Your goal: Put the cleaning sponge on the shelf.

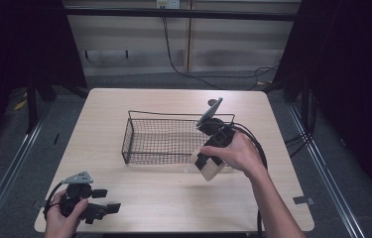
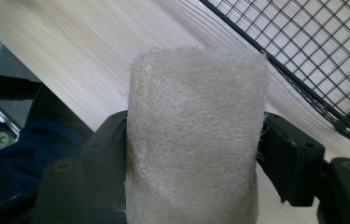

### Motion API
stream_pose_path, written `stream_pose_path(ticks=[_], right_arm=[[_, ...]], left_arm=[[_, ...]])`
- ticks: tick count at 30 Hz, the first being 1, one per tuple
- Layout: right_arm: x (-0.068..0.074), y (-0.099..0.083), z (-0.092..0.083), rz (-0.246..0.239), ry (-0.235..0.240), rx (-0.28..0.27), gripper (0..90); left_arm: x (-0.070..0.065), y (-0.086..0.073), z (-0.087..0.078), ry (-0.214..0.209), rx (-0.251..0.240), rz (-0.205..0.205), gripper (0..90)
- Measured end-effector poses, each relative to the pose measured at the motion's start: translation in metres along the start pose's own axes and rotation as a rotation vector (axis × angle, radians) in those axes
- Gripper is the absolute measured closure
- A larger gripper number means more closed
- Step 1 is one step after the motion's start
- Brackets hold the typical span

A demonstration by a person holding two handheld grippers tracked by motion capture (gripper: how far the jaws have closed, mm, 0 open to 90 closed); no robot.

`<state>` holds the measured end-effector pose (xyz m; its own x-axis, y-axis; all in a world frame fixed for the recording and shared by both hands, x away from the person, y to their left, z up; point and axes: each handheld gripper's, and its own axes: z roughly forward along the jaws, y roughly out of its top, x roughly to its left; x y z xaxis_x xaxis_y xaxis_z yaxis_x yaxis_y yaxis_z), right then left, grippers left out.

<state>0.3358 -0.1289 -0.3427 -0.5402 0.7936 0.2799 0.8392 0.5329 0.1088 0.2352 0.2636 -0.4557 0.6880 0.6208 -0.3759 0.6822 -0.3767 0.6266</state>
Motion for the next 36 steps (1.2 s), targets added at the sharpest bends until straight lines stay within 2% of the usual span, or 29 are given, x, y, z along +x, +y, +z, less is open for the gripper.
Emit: stream_pose_path(ticks=[3,12,16,36], right_arm=[[-0.004,0.002,-0.004,0.013,-0.009,-0.001,30.5],[-0.008,0.007,-0.018,0.045,-0.046,-0.047,30.6],[-0.01,0.012,-0.018,0.08,-0.067,-0.045,30.7],[-0.031,0.027,-0.016,0.171,-0.094,-0.066,30.7]], left_arm=[[0.0,0.0,0.0,0.001,-0.004,-0.006,17.4],[0.0,0.0,0.0,0.0,-0.006,-0.007,17.4],[0.0,0.0,-0.001,-0.001,-0.005,-0.005,17.4],[0.0,0.0,-0.001,0.002,-0.003,-0.003,17.4]])
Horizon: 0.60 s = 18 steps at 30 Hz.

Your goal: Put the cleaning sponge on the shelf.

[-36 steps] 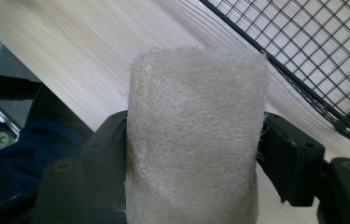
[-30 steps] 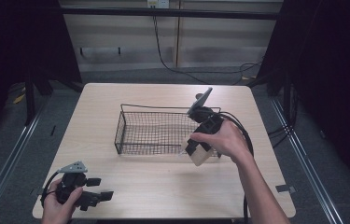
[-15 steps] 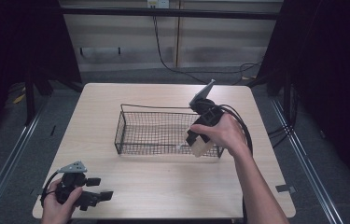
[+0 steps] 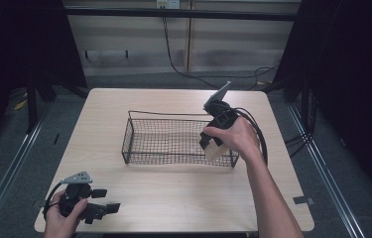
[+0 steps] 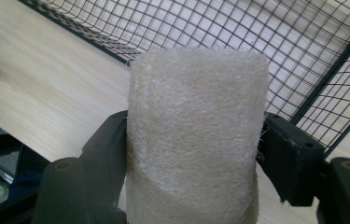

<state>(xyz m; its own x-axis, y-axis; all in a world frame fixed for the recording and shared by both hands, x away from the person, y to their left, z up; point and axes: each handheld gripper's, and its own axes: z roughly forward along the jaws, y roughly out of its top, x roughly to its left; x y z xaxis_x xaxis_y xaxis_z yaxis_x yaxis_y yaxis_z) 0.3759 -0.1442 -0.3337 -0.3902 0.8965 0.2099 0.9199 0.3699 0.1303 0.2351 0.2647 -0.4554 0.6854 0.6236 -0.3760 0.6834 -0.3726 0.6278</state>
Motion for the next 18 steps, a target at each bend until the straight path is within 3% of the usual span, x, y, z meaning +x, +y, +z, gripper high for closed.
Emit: stream_pose_path(ticks=[18], right_arm=[[-0.017,0.011,0.009,0.078,-0.042,-0.031,30.7]], left_arm=[[0.001,0.0,0.0,-0.001,0.0,-0.001,17.4]])
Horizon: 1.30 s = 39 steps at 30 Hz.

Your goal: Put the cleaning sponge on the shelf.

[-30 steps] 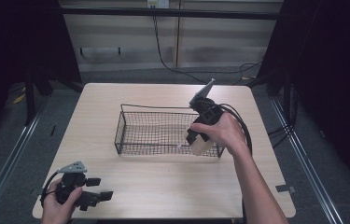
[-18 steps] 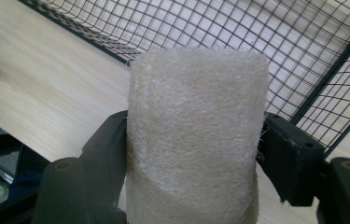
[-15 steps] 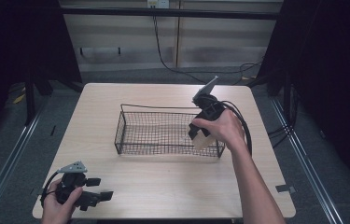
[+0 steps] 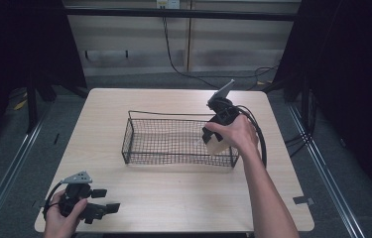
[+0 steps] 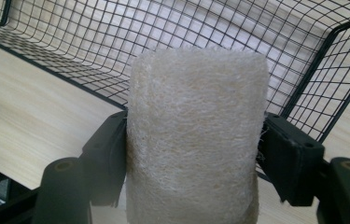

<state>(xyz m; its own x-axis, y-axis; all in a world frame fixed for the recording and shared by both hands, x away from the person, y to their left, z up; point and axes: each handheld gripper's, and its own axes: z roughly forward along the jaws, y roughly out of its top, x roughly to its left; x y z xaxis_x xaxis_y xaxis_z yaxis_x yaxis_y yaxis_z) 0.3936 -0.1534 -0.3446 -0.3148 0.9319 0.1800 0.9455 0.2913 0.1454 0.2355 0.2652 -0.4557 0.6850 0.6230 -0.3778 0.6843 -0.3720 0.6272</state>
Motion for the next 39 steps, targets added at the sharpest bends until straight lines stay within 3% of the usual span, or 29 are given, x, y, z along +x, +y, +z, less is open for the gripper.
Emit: stream_pose_path(ticks=[13,23,39], right_arm=[[-0.01,0.004,0.008,0.066,-0.038,-0.038,30.7],[-0.015,0.009,0.025,0.092,-0.056,-0.015,30.6],[-0.031,0.007,0.043,0.182,-0.079,0.005,30.5]], left_arm=[[0.0,0.0,0.0,-0.003,-0.005,-0.004,17.4],[0.0,0.0,0.0,-0.002,-0.003,-0.006,17.4],[0.0,0.0,0.0,-0.001,0.004,0.0,17.4]])
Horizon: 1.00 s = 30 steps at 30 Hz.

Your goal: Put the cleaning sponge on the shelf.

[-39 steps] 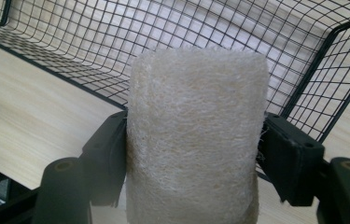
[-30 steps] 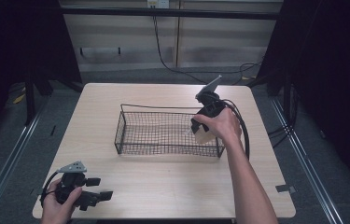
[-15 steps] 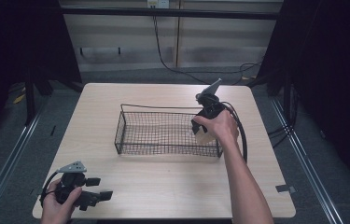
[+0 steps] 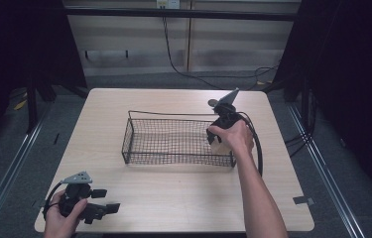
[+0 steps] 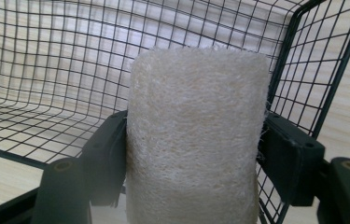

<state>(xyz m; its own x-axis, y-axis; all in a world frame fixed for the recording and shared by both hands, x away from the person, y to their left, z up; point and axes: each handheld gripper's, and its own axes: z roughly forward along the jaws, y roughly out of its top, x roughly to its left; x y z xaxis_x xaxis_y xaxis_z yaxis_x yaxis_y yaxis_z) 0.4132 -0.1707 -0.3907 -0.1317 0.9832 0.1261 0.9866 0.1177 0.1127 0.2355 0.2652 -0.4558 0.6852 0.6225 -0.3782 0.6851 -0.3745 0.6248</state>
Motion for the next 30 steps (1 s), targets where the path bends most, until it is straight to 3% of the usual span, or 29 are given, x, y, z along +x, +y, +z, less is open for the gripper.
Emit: stream_pose_path(ticks=[9,16,20,30], right_arm=[[-0.007,-0.001,0.011,0.036,0.007,0.008,30.5],[-0.008,-0.002,0.016,0.043,-0.025,0.011,30.4],[-0.011,-0.002,0.018,0.07,-0.037,0.014,30.3],[-0.012,-0.003,0.024,0.103,-0.033,0.013,30.1]], left_arm=[[0.0,0.0,0.001,-0.002,-0.001,-0.006,17.4],[-0.001,0.0,0.0,0.0,-0.002,-0.004,17.4],[-0.001,0.0,0.001,-0.001,-0.004,-0.005,17.4],[-0.001,0.0,0.001,-0.002,-0.001,-0.004,17.4]])
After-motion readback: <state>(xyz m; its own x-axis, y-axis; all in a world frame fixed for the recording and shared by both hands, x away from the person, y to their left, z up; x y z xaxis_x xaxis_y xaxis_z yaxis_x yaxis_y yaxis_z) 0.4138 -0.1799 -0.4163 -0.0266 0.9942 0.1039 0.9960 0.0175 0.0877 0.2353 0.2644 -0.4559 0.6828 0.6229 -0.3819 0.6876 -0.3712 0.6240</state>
